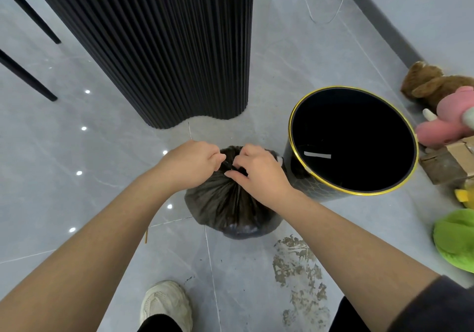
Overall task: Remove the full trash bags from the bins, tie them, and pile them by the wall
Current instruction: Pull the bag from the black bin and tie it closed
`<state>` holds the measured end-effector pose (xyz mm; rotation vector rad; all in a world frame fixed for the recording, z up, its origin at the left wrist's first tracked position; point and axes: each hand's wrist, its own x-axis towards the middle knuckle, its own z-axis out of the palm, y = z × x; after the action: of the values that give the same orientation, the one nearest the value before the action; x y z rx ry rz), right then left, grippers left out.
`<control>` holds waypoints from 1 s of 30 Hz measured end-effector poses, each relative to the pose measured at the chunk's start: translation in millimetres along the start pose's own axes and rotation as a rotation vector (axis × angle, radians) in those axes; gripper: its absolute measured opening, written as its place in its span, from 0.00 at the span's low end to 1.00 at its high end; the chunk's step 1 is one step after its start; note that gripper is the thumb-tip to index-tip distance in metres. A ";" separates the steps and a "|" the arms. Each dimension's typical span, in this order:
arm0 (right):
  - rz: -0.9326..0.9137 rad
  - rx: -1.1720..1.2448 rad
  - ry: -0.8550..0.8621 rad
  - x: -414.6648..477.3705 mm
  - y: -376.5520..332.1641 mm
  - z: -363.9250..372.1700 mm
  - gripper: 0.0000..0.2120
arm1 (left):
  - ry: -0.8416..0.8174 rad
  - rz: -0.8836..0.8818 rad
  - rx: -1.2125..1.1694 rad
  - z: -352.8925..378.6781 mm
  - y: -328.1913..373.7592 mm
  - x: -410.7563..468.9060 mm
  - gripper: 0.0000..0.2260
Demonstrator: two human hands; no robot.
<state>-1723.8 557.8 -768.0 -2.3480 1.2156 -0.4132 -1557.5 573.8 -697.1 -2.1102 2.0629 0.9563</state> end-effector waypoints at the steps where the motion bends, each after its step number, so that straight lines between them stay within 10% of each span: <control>1: -0.005 -0.011 0.002 0.1 0.1 0.1 0.11 | 0.001 0.002 -0.002 0.5 -1.0 -0.5 0.16; 30: 0.077 0.104 0.009 3.6 6.7 8.8 0.09 | 0.011 -0.030 -0.147 17.3 -21.9 6.8 0.15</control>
<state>-1722.3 553.7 -778.8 -2.2062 1.2538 -0.4505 -1544.7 577.8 -722.5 -2.2139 2.0177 1.1273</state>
